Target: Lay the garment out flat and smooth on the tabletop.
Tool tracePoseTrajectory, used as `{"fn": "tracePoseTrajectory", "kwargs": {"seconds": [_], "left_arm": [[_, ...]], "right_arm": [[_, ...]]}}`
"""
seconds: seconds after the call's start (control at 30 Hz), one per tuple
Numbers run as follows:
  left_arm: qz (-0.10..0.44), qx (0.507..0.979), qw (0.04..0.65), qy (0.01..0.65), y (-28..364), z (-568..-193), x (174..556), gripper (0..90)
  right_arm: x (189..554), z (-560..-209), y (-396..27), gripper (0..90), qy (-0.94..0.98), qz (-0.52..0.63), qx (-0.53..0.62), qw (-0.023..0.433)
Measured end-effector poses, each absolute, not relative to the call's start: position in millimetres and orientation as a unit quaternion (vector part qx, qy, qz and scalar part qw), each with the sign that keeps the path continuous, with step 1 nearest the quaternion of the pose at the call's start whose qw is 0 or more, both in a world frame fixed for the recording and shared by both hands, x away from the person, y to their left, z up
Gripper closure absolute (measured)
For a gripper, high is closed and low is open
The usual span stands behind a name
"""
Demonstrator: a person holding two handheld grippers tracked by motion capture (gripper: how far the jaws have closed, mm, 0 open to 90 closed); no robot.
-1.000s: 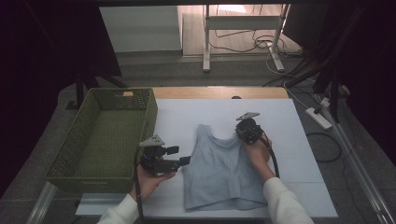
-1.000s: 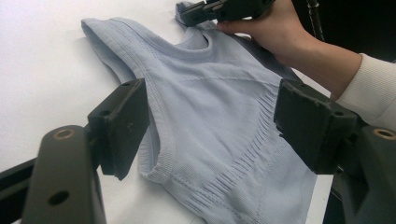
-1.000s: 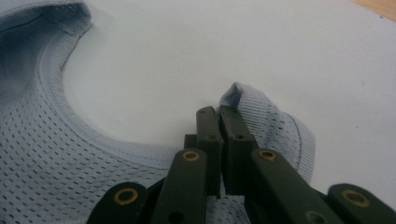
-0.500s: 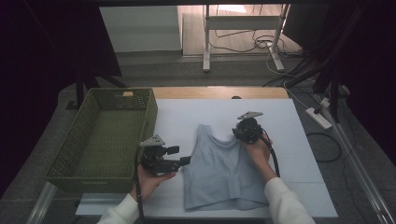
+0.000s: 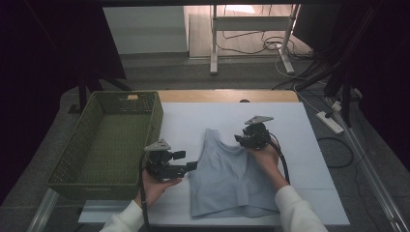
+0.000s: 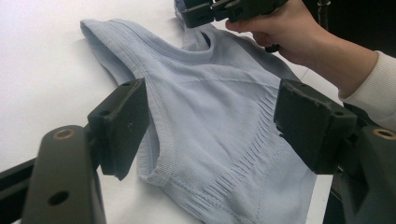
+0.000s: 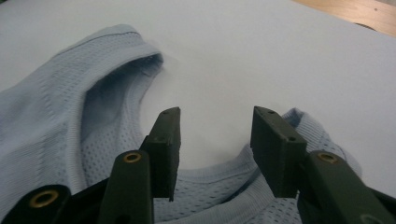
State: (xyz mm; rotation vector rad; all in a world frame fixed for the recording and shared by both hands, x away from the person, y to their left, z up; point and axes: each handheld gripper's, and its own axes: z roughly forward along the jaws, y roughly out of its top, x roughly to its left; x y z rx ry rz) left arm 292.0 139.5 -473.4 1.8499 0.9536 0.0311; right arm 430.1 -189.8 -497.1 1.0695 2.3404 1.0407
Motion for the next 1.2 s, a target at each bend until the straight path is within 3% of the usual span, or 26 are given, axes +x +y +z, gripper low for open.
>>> {"fn": "tracePoseTrajectory", "kwargs": {"seconds": [0.67,1.0,1.13,1.2], "left_arm": [[0.007,0.768,0.502,0.397,140,-478,296,26.2],[0.004,0.770,0.501,0.396,140,-479,298,26.2],[0.004,0.769,0.502,0.395,141,-479,299,26.2],[0.005,0.768,0.503,0.397,142,-479,298,26.2]], "right_arm": [[395,-476,-196,48.4,0.830,0.411,0.343,0.154],[358,-465,-195,47.8,0.836,0.431,0.312,0.132],[343,-462,-196,56.9,0.842,0.435,0.296,0.121],[336,-462,-197,67.1,0.846,0.436,0.289,0.107]]}}
